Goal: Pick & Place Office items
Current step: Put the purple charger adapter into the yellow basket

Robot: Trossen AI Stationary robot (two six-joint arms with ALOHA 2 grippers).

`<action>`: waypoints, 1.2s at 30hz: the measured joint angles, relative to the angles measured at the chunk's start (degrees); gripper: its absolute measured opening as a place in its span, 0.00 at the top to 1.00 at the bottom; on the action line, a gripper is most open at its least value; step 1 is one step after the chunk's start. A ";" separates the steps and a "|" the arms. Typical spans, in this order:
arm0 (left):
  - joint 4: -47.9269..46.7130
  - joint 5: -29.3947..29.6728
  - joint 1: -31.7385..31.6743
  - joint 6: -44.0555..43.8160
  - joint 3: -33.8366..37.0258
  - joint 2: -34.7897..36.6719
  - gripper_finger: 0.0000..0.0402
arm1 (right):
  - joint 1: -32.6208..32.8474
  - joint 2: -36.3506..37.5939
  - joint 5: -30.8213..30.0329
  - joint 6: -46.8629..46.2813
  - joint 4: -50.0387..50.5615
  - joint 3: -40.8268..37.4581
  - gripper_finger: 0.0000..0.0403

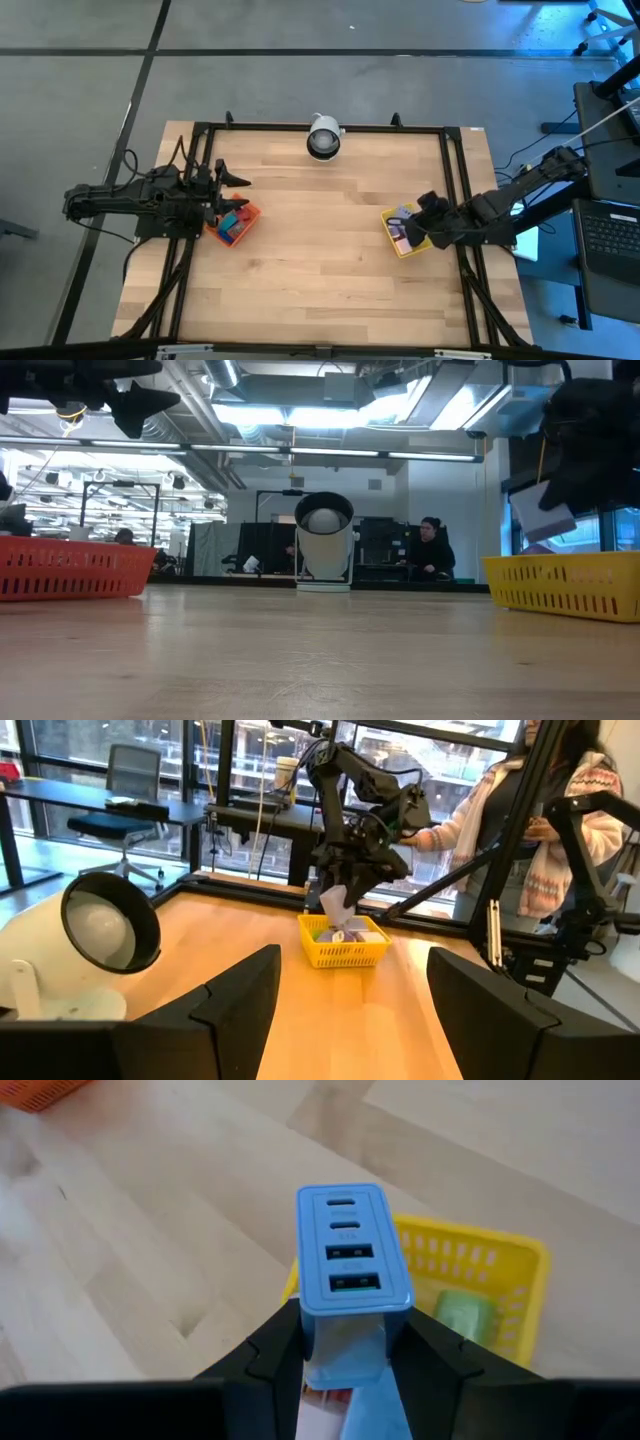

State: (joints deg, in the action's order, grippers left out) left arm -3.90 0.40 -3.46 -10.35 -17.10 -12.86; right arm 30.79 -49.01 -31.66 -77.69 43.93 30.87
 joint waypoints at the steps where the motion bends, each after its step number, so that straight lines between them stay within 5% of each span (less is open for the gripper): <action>1: 0.08 0.00 0.00 0.02 0.00 0.02 0.38 | 0.02 -0.48 0.03 -0.35 -0.42 0.00 0.69; 14: -1.36 -0.42 0.00 -0.92 0.00 -0.02 0.38 | 0.94 -7.56 4.26 -5.37 -0.52 0.02 0.65; 36: -2.17 -2.16 0.00 -2.16 0.00 -0.04 0.38 | 0.94 -7.50 5.80 -2.19 -0.38 0.11 0.37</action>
State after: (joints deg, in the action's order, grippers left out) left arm -6.07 -1.75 -3.46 -12.51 -17.10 -12.91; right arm 31.73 -56.51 -25.86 -79.88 43.55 30.98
